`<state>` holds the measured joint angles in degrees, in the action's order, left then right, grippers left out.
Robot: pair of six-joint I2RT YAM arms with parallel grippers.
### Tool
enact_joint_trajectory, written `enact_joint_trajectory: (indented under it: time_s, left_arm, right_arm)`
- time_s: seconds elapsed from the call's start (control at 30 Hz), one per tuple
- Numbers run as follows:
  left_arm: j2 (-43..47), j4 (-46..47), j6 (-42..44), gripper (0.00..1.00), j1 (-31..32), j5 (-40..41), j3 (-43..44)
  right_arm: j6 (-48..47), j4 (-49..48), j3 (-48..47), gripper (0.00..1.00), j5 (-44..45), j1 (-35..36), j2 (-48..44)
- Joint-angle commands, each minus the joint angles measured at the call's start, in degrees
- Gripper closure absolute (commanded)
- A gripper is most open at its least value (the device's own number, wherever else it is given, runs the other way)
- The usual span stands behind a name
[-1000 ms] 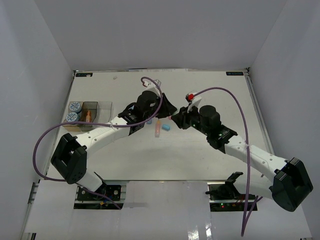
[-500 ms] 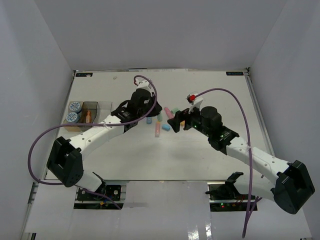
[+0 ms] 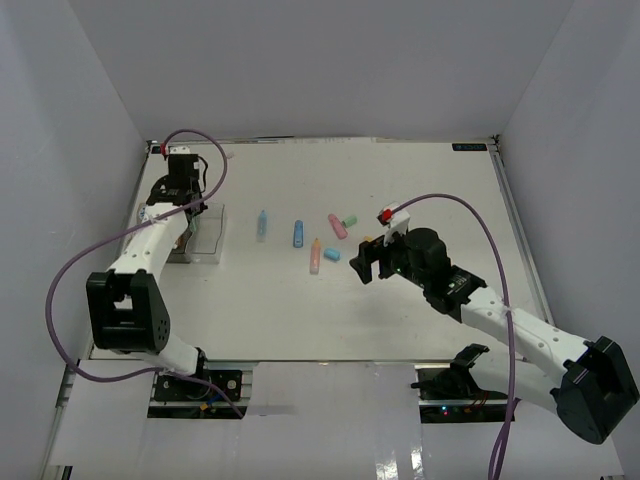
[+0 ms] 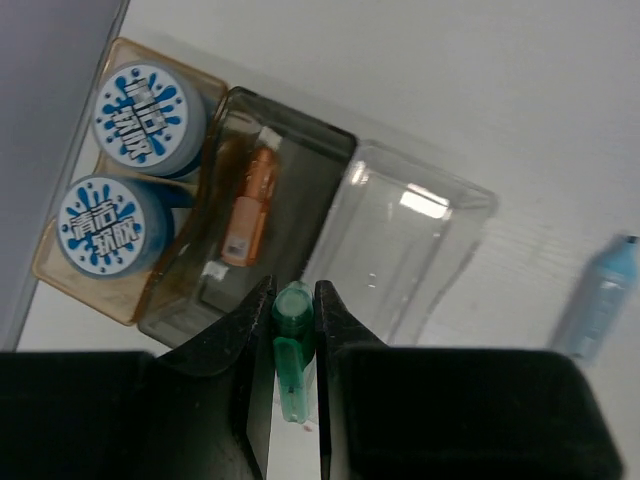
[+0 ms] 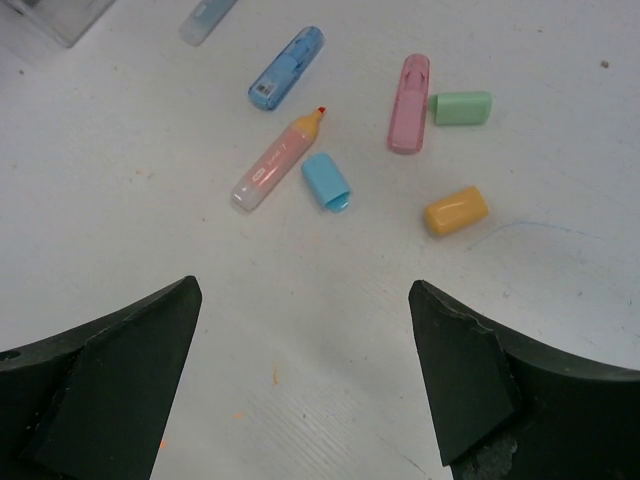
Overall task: Sort the stationery into containers
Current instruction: Place the pen in the storage box, then pick up the pen from the center of the board.
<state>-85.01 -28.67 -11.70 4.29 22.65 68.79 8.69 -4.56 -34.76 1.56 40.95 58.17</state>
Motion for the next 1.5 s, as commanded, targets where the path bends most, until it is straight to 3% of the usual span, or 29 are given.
enact_joint_trajectory:
  time_s: [0.0, 0.2, 0.33, 0.5, 0.63, 0.7, 0.77, 0.9, 1.03, 1.13, 1.47]
  left_arm:
    - [-5.2, -2.4, 6.6, 0.87, -3.3, 3.5, 3.7]
    - [-14.1, -1.7, 7.8, 0.83, -7.7, 3.4, 7.4]
    - [-16.8, -1.7, 7.6, 0.62, -8.1, 4.0, 7.6]
    - [-16.9, -1.9, 6.6, 0.43, -8.3, 3.9, 7.8]
    - [-14.7, -4.3, 4.2, 0.31, -8.3, -0.1, 9.1]
    - [-11.4, -5.4, 0.7, 0.27, -7.6, -6.3, 9.3]
    - [-9.0, -5.4, -2.3, 0.23, -4.0, -10.0, 8.6]
    - [-5.7, -5.5, -9.7, 0.12, 7.9, -9.6, 8.1]
    - [-8.0, -2.3, -18.3, 0.07, 18.3, -12.1, 8.4]
    - [-10.7, 1.8, -21.2, 0.06, 24.8, -8.2, 9.1]
    - [-24.9, 4.8, -22.7, 0.11, 28.2, -6.4, 12.9]
  right_arm:
    - [-2.1, 0.1, 0.8, 0.09, 0.1, 0.1, -2.3]
    - [-2.3, 0.4, 3.0, 0.1, 0.1, 0.2, -4.1]
    - [-2.3, 0.8, 3.8, 0.1, 0.5, 0.2, -5.0]
    - [-2.5, 1.7, 3.4, 0.1, 0.7, 0.1, -4.8]
    - [-2.8, 2.9, 3.0, 0.1, 1.8, 0.2, -5.6]
    - [-2.7, 3.5, 2.8, 0.1, 2.6, 0.1, -6.5]
    - [-2.5, 4.5, 2.7, 0.1, 3.4, 0.1, -7.6]
    - [-1.7, 6.8, 2.7, 0.1, 4.9, 0.2, -9.7]
    - [-1.0, 7.9, 3.4, 0.1, 6.0, 0.1, -12.4]
    - [-0.1, 8.8, 4.1, 0.1, 6.6, 0.2, -14.2]
    - [1.3, 12.4, 5.3, 0.1, 7.8, 0.1, -19.8]
